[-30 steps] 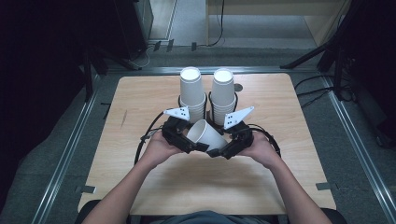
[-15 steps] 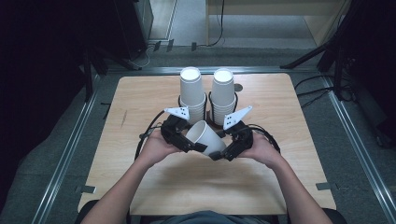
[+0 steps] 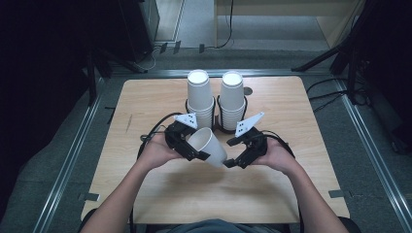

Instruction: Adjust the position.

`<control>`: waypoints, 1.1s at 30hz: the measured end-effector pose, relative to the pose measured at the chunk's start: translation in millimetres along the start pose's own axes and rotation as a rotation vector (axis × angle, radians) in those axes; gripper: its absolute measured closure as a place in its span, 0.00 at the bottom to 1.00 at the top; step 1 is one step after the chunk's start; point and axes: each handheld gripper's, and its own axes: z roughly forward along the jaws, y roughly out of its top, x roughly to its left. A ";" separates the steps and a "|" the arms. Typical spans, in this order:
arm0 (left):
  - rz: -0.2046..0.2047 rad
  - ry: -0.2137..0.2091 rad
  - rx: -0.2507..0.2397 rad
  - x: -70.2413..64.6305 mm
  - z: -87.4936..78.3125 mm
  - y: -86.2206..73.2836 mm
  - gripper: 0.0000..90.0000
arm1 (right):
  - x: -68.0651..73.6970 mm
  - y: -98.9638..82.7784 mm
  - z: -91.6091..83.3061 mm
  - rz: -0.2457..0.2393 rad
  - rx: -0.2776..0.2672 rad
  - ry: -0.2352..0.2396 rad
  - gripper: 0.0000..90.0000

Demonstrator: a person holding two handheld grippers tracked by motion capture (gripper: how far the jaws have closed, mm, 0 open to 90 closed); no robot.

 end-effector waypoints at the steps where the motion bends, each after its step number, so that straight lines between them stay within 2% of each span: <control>1: 0.000 0.000 0.000 0.0 0.0 0.0 0.16 | 0.0 0.0 0.0 0.000 0.000 0.000 0.17; 4: 0.026 0.020 0.058 1.1 3.3 1.5 0.16 | 1.2 0.4 3.3 -0.017 0.016 -0.018 0.17; 9: 0.036 0.024 0.094 2.4 7.8 3.7 0.16 | 1.6 -0.1 8.1 -0.035 0.029 -0.032 0.19; 11: 0.051 0.038 0.131 1.0 10.3 5.0 0.16 | 0.7 -1.0 12.1 -0.050 0.039 -0.029 0.20; 14: 0.068 0.043 0.163 -0.6 15.4 5.7 0.16 | -0.6 -1.5 16.6 -0.052 0.045 -0.026 0.20; 21: 0.097 0.085 0.247 -1.6 26.6 6.1 0.16 | -0.1 -0.7 25.0 -0.066 0.048 -0.029 0.20; 23: 0.101 0.081 0.250 -2.4 27.6 6.2 0.16 | 0.2 -0.9 28.5 -0.082 0.046 -0.031 0.20; 33: 0.134 0.063 0.229 -11.5 30.1 15.8 0.16 | 4.3 2.8 39.0 -0.101 0.022 -0.020 0.20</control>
